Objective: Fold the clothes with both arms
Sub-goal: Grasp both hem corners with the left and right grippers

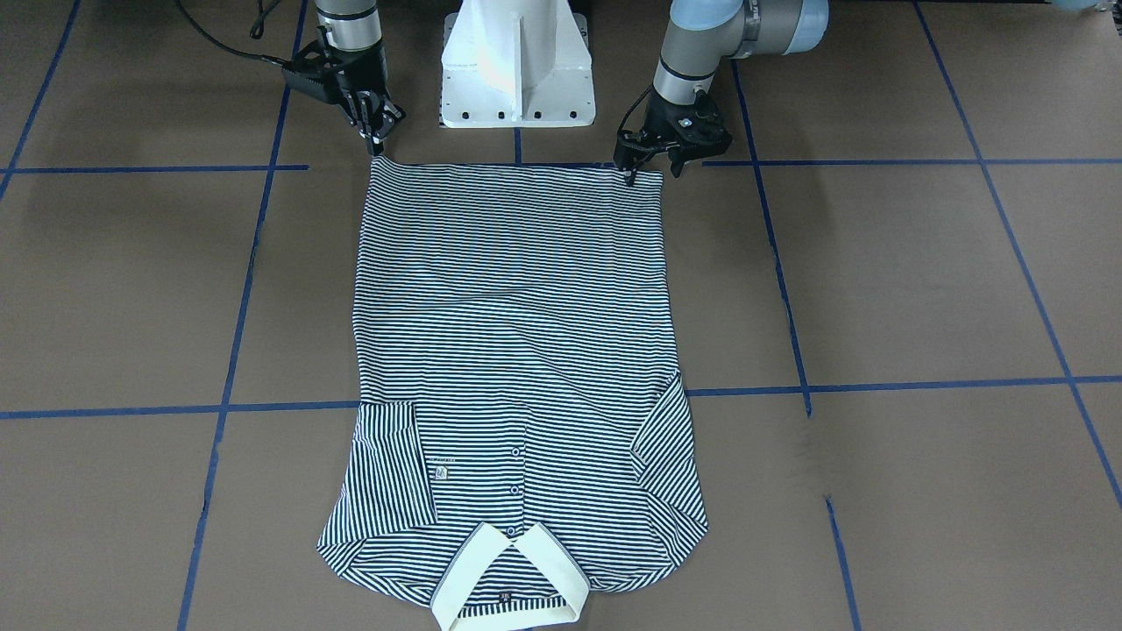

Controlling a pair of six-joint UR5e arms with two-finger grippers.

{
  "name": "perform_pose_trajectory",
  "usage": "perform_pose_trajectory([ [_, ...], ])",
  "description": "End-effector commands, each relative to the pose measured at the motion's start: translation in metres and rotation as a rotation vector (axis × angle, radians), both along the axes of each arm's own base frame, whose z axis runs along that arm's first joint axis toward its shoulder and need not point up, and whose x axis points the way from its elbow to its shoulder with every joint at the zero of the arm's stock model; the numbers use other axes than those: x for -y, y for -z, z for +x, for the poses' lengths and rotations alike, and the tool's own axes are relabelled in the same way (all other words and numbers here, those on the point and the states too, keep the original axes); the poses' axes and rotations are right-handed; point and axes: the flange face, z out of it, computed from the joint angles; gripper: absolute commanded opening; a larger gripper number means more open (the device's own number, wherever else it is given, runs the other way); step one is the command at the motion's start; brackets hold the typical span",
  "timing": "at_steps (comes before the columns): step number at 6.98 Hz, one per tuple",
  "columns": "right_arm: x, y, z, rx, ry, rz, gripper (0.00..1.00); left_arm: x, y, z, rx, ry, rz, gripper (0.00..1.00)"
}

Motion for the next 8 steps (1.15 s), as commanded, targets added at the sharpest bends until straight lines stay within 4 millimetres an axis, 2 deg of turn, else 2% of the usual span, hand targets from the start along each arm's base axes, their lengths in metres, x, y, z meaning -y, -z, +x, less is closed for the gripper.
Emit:
perform_pose_trajectory([
  [1, 0.0, 0.0, 0.0, 0.001, 0.0, 0.0, 0.0, -0.004, -0.001, 0.001, 0.002, -0.009, -0.005, 0.44],
  [2, 0.0, 0.0, 0.0, 0.001, 0.0, 0.0, 0.0, -0.004, -0.003, 0.002, 0.007, -0.009, -0.006, 0.27],
  [5, 0.0, 0.002, 0.0, 0.005, -0.001, -0.001, 0.0, -0.005, -0.008, -0.002, 0.017, -0.01, -0.007, 0.25],
  [6, 0.0, 0.002, 0.0, 0.005, -0.001, -0.001, 0.0, -0.005, -0.005, -0.003, 0.011, -0.011, -0.007, 0.15],
  [7, 0.001, 0.002, 0.001, 0.005, -0.003, -0.001, 0.0, -0.006, -0.001, -0.005, 0.003, -0.011, -0.007, 0.0],
  [8, 0.001, 0.001, 0.001, 0.003, -0.002, 0.0, 0.0, -0.006, 0.002, -0.005, -0.003, -0.013, -0.007, 0.0],
])
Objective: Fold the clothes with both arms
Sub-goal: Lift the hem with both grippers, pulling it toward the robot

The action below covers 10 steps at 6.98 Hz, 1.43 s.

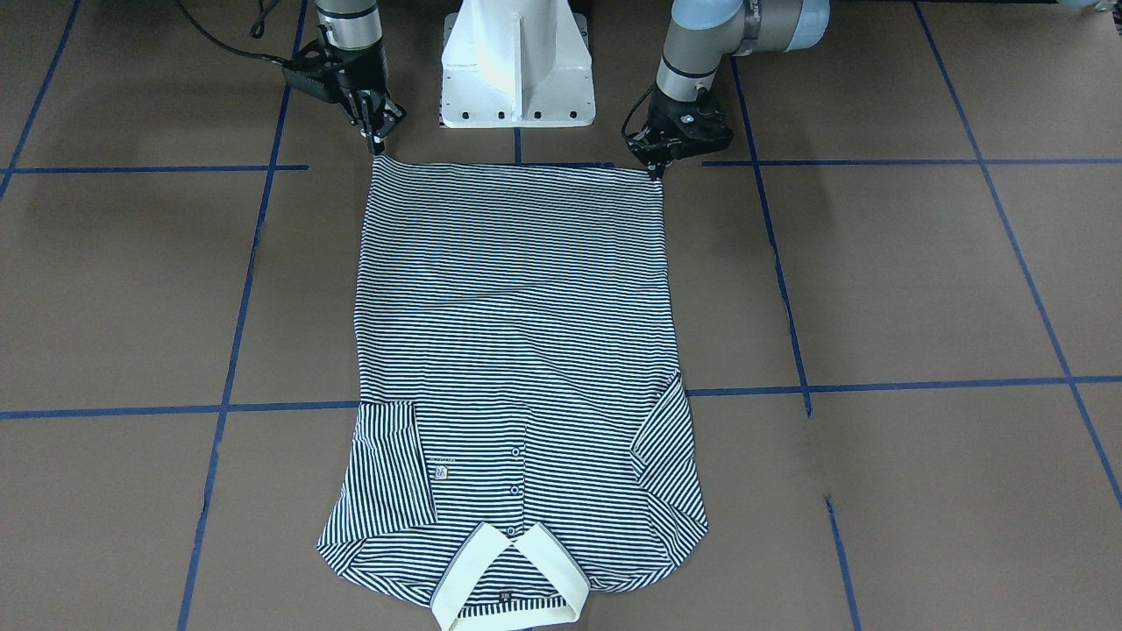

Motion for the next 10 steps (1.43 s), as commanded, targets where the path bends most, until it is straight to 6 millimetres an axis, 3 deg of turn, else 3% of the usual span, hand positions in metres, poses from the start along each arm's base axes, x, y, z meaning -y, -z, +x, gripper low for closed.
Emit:
perform_pose_trajectory([
  [1, 0.001, -0.001, 0.002, -0.001, 0.001, -0.002, 0.0, -0.003, 0.016, -0.003, -0.033, -0.005, 0.004, 0.0],
  [3, -0.016, -0.004, 0.024, -0.001, 0.043, -0.021, 0.0, -0.016, 0.044, -0.016, -0.098, 0.011, -0.029, 0.0],
  [5, -0.036, 0.004, 0.033, 0.019, 0.086, -0.021, 0.0, -0.035, 0.07, -0.03, -0.132, 0.002, -0.056, 0.0],
  [6, -0.041, 0.008, 0.047, 0.029, 0.098, -0.022, 0.0, -0.049, 0.081, -0.037, -0.127, -0.002, -0.084, 0.0],
  [8, -0.038, 0.017, 0.071, 0.048, 0.097, -0.021, 0.0, -0.049, 0.097, -0.052, -0.162, 0.004, -0.085, 0.0],
  [10, -0.011, 0.027, 0.074, 0.072, 0.04, -0.013, 0.0, -0.031, 0.097, -0.054, -0.161, 0.033, -0.065, 0.0],
])
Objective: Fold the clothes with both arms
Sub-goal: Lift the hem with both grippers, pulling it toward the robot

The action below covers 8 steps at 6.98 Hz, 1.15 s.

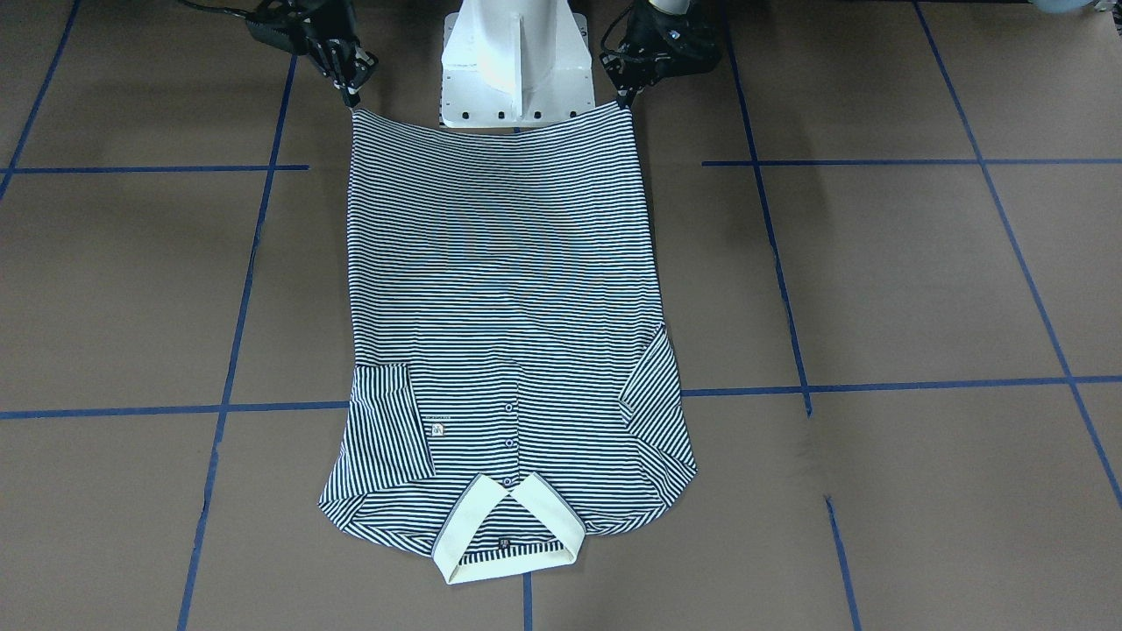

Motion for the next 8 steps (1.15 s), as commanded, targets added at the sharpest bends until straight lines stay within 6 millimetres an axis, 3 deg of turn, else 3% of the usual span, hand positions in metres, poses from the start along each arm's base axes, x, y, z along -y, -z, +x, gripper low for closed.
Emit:
perform_pose_trajectory([
  [1, 0.031, 0.019, 0.002, 0.039, -0.049, 0.023, 0.0, 0.04, 0.009, -0.01, -0.011, 0.063, 0.044, 0.0],
  [2, 0.043, 0.024, -0.011, 0.044, -0.063, 0.039, 0.0, 0.067, 0.017, -0.008, -0.012, 0.086, 0.093, 0.0],
  [3, 0.05, 0.018, -0.034, 0.026, -0.073, 0.038, 0.0, 0.084, 0.012, 0.003, 0.012, 0.105, 0.099, 0.0],
  [5, 0.054, 0.017, -0.037, 0.02, -0.079, 0.038, 0.0, 0.088, 0.006, 0.01, 0.029, 0.108, 0.097, 0.0],
  [6, 0.07, 0.016, -0.032, 0.007, -0.086, 0.069, 0.0, 0.101, 0.003, 0.011, 0.042, 0.116, 0.118, 0.0],
  [7, 0.099, 0.012, -0.028, -0.008, -0.089, 0.073, 0.0, 0.139, 0.007, 0.018, 0.062, 0.138, 0.165, 0.0],
  [8, 0.138, 0.023, -0.037, 0.001, -0.091, 0.059, 0.0, 0.176, 0.012, 0.024, 0.084, 0.17, 0.19, 0.0],
])
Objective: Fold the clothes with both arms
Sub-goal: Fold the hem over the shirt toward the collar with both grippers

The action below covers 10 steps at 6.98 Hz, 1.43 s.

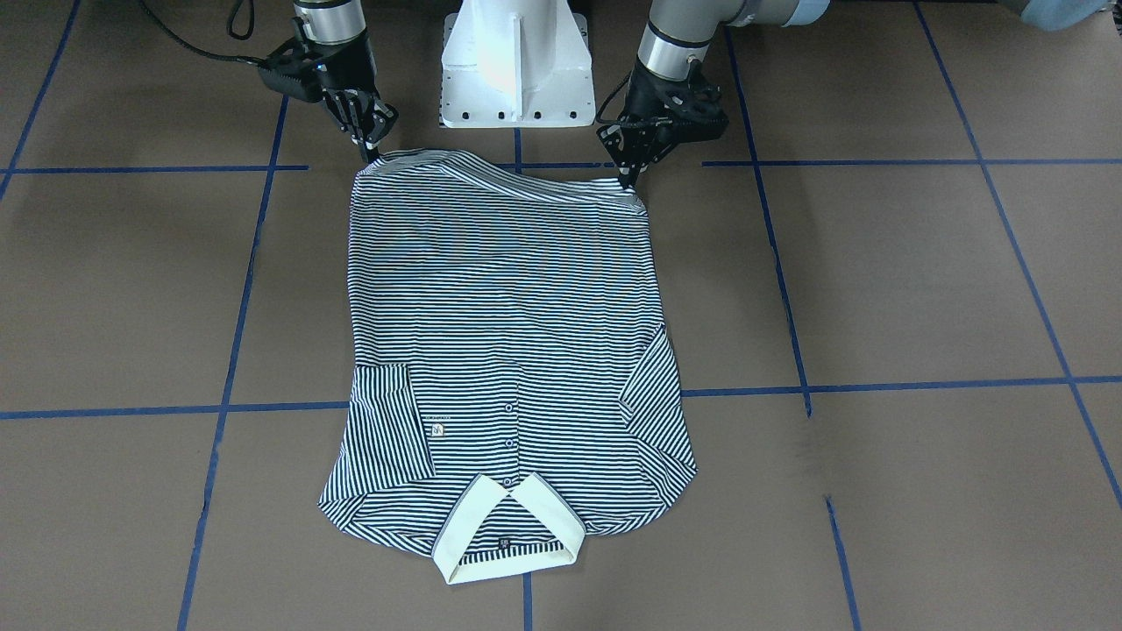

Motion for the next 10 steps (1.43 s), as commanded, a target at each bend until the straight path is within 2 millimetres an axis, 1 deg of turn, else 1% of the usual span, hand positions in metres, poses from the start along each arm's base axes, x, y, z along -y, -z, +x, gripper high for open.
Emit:
perform_pose_trajectory([
  [1, 0.084, 0.017, -0.007, 0.001, -0.02, -0.01, 0.0, 0.071, 0.005, 0.002, 0.047, 0.057, 0.059, 0.0],
  [2, 0.123, 0.023, 0.0, 0.0, -0.02, -0.011, 0.0, 0.097, 0.0, -0.003, 0.054, 0.082, 0.081, 0.0],
  [3, 0.166, 0.026, 0.014, -0.005, -0.028, -0.009, 0.0, 0.127, -0.009, -0.008, 0.043, 0.122, 0.096, 0.0],
  [4, 0.199, 0.025, 0.02, -0.026, -0.034, 0.0, 0.0, 0.159, -0.015, -0.002, 0.055, 0.141, 0.116, 0.0],
  [5, 0.233, 0.025, 0.021, -0.045, -0.056, -0.002, 0.0, 0.189, -0.016, -0.006, 0.082, 0.156, 0.143, 0.0],
  [6, 0.273, 0.026, 0.02, -0.067, -0.068, -0.007, 0.0, 0.211, -0.027, -0.009, 0.096, 0.165, 0.166, 0.0],
  [7, 0.309, 0.029, 0.02, -0.087, -0.07, -0.014, 0.0, 0.229, -0.022, -0.017, 0.091, 0.185, 0.187, 0.0],
  [8, 0.34, 0.032, 0.028, -0.099, -0.074, -0.024, 0.0, 0.243, -0.011, -0.027, 0.096, 0.227, 0.208, 0.0],
  [9, 0.363, 0.032, 0.027, -0.108, -0.079, -0.021, 0.0, 0.25, -0.015, -0.03, 0.123, 0.234, 0.231, 0.0],
  [10, 0.387, 0.021, 0.02, -0.098, -0.085, -0.022, 0.0, 0.257, -0.027, -0.029, 0.146, 0.235, 0.223, 0.0],
])
